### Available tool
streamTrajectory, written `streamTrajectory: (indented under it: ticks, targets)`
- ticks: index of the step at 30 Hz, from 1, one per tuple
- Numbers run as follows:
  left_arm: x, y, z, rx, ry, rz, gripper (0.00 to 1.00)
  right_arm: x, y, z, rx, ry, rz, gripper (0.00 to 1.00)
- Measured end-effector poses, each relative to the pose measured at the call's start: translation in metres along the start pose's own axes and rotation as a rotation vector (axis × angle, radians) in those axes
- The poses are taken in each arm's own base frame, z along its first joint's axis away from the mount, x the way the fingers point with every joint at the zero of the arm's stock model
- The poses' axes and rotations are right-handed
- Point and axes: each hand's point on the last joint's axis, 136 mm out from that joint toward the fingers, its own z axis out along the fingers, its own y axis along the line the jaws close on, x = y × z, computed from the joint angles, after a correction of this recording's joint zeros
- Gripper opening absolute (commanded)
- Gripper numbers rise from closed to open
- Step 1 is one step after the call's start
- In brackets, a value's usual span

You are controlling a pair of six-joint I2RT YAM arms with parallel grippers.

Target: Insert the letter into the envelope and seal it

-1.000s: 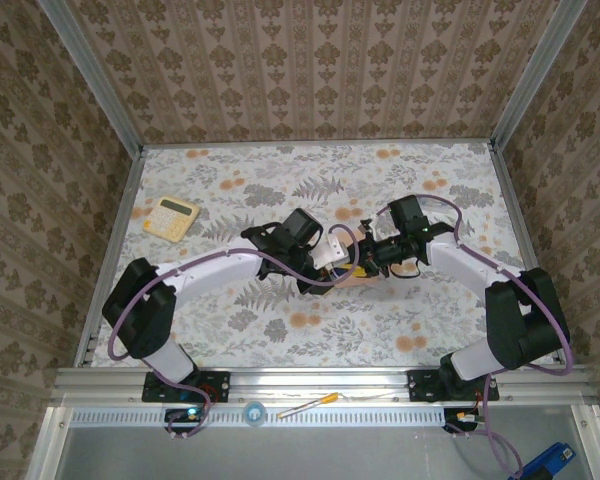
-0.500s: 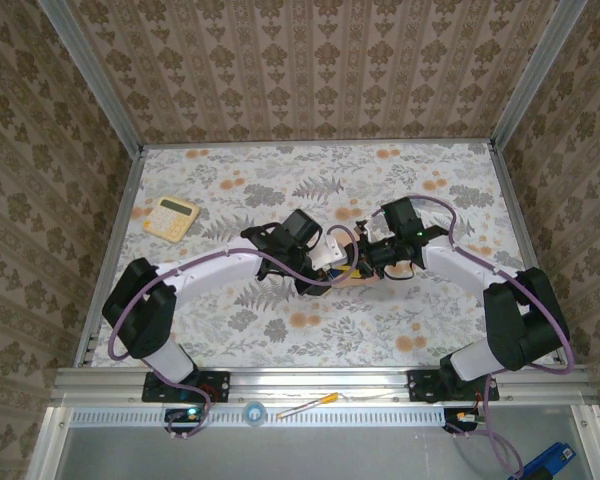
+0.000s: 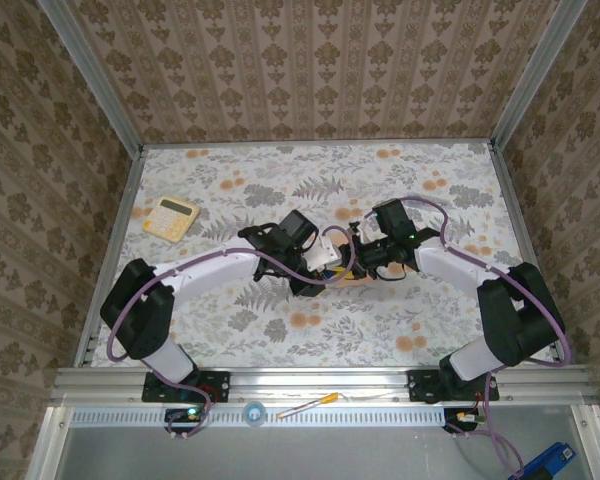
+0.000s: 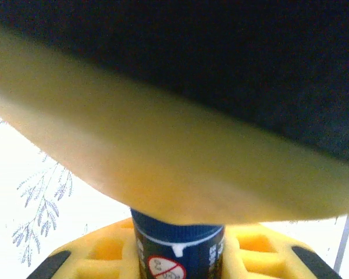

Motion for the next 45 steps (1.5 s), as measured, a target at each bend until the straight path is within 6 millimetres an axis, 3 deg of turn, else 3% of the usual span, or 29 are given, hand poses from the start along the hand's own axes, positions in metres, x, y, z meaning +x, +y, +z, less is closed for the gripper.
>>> streamTrajectory:
  ticks: [14,21,37,45]
  targets:
    - [0.007,-0.001,-0.001,-0.018,-0.056,0.004,0.0,0.004,0.001,0.003,0.012,0.02,-0.025,0.21]
    - [0.0,-0.002,-0.008,-0.035,-0.125,0.015,0.0,0.004,0.009,-0.002,-0.001,0.04,-0.053,0.32]
    - [-0.034,-0.003,-0.014,-0.057,-0.288,0.077,0.0,-0.004,0.018,-0.034,-0.071,0.049,-0.034,0.38]
    - [-0.028,0.001,-0.014,-0.064,-0.275,0.011,0.0,-0.023,0.01,-0.065,-0.087,-0.026,-0.003,0.42]
